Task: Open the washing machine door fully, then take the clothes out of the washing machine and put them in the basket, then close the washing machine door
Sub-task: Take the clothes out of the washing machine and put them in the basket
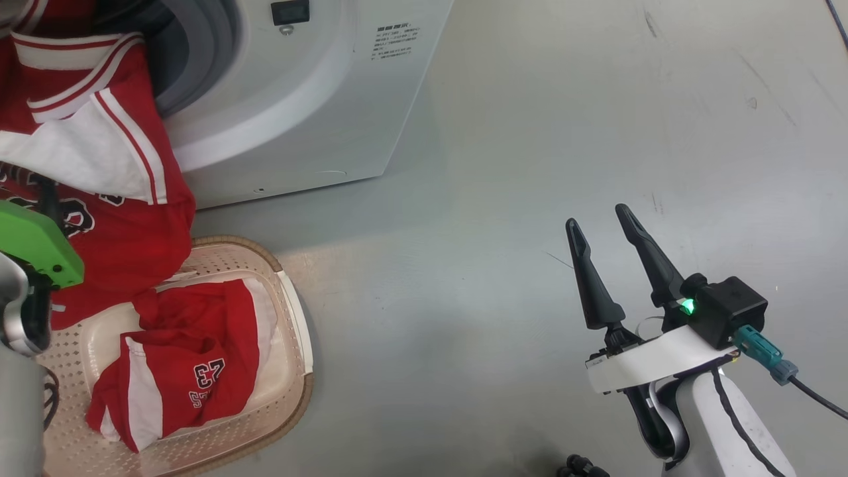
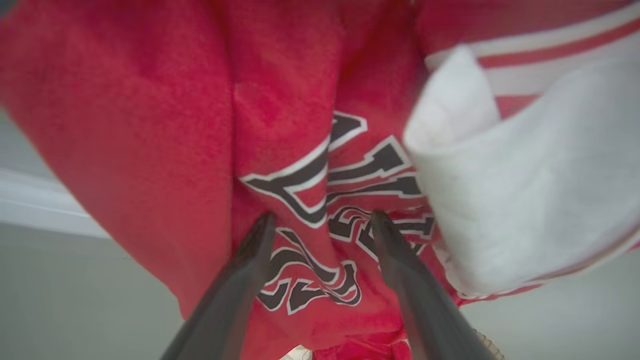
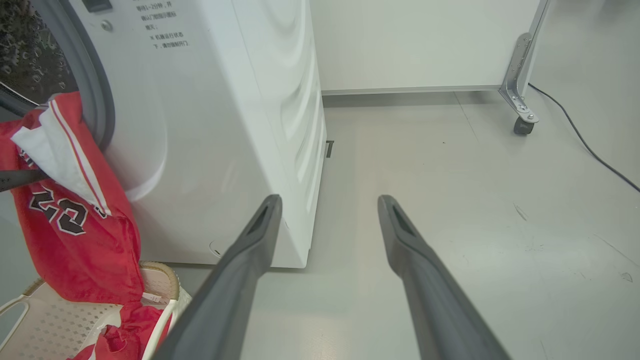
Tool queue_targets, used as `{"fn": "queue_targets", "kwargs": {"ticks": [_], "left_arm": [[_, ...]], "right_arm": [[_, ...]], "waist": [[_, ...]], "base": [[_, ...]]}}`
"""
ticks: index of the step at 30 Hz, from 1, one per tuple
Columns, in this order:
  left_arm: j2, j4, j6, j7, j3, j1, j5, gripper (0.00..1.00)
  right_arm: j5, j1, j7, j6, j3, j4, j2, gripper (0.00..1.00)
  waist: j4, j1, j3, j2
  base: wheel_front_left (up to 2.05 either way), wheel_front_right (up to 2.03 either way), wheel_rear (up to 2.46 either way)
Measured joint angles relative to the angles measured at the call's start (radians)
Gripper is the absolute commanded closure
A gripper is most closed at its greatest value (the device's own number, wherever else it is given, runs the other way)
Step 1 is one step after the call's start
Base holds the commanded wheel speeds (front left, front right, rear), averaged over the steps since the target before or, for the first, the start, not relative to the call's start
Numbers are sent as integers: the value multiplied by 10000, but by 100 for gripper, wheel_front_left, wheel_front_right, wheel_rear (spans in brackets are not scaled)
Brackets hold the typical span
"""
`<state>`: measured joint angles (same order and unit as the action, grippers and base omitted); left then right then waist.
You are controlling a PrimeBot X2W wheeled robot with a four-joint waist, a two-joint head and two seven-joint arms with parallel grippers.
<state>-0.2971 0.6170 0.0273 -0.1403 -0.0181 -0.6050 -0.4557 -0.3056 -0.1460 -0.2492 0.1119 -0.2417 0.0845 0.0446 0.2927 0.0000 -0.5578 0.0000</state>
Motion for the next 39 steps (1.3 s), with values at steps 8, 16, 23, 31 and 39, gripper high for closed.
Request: {"fn": "queue_targets", "kwargs": {"ticks": [8, 16, 23, 31, 39], "left_arm": [[-21, 556, 113, -8, -6, -455, 15, 0], [10, 999, 8, -8, -153, -851, 17, 0], [259, 1503, -276, 316, -257, -978, 13, 100], [548, 1678, -698, 899, -265, -977, -105, 100], [832, 1530, -1124, 1789, -539, -960, -100, 100]], "right_arm": [[-19, -99, 0, -8, -105, -2, -2, 0], [-23, -105, 0, -17, -186, 0, -2, 0], [-19, -143, 0, -105, -173, 92, -4, 0], [19, -144, 0, -107, -23, 186, -4, 0], [65, -140, 0, -136, 167, 234, 0, 0]], "waist": [[47, 0, -96, 0], [92, 0, -164, 0], [22, 0, 10, 0], [-182, 0, 303, 0], [-579, 0, 711, 0]], "base": [[0, 0, 0], [0, 0, 0], [0, 0, 0], [0, 0, 0], [0, 0, 0]]}}
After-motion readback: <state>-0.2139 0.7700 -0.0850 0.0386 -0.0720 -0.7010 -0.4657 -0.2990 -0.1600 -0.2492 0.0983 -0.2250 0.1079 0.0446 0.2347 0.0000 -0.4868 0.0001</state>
